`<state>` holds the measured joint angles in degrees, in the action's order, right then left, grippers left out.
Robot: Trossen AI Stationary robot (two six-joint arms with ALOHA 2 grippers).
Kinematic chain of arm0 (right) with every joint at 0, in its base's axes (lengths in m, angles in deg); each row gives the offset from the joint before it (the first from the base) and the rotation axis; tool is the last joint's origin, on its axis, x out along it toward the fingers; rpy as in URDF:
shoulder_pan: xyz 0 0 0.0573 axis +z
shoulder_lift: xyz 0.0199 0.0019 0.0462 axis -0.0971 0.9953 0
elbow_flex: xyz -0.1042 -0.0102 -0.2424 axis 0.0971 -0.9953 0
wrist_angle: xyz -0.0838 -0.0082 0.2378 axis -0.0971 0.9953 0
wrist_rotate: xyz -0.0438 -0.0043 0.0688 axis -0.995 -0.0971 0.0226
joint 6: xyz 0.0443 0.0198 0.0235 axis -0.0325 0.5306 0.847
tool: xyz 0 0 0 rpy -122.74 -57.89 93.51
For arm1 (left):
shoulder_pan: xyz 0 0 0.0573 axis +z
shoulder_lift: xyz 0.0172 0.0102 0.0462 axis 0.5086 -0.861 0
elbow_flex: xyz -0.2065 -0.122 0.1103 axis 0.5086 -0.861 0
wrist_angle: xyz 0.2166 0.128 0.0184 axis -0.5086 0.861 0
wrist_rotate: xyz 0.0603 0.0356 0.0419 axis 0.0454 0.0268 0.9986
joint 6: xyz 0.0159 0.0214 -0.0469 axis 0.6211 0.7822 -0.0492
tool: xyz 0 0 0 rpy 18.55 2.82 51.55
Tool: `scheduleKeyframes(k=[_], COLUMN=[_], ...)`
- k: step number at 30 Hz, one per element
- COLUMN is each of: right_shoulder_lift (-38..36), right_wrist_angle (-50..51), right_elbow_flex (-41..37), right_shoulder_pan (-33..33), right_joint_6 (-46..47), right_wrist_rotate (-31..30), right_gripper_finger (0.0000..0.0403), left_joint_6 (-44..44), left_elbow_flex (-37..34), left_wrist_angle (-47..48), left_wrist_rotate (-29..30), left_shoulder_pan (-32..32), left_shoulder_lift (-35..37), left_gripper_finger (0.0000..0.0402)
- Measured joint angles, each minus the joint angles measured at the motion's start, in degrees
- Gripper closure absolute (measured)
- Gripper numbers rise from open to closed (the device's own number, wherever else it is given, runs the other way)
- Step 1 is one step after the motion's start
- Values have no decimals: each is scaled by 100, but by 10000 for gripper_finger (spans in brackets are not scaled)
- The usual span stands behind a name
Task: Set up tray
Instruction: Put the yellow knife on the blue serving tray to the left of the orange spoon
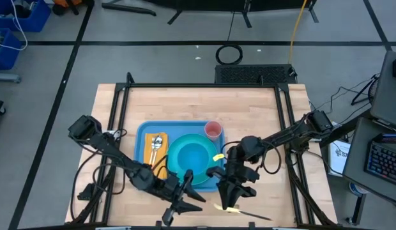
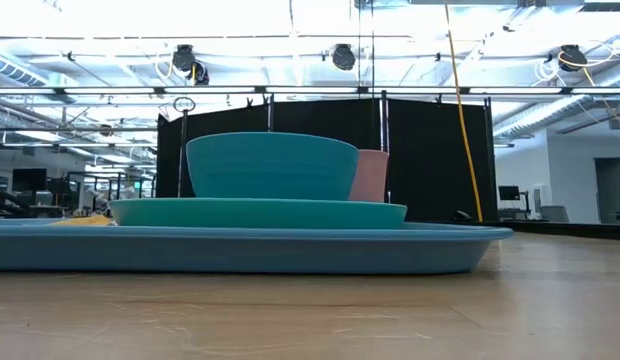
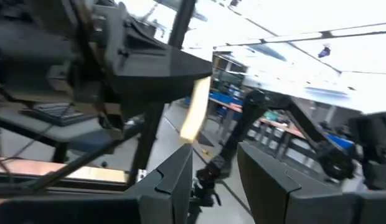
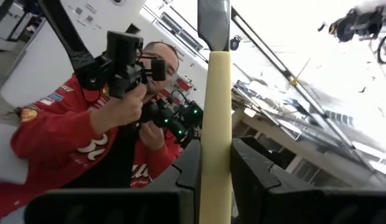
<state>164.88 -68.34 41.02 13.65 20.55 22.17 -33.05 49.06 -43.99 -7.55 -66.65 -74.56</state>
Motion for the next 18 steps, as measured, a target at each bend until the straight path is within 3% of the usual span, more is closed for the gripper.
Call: scheduleKeyframes(k=[8,13,18], right_shoulder_lift=[0,0,13], right_wrist_angle=[258,462,651], right_elbow_flex=[2,-6,-132], right_shoulder_pan=[-41,-157,-226], right_joint_6=[341,914,963], right_wrist_rotate=[1,8,787], right_gripper_finger=[356,356,356], left_joint_6=[-294,-545,-528], left_elbow_flex=[0,-2,0], left_wrist_angle=[297,818,1038], left_wrist_rotate=[-649,-1480,-2280], left_shoulder_pan=[281,577,806], left_shoulder_lift=[0,-2,-1], left_gripper_finger=[270,270,270])
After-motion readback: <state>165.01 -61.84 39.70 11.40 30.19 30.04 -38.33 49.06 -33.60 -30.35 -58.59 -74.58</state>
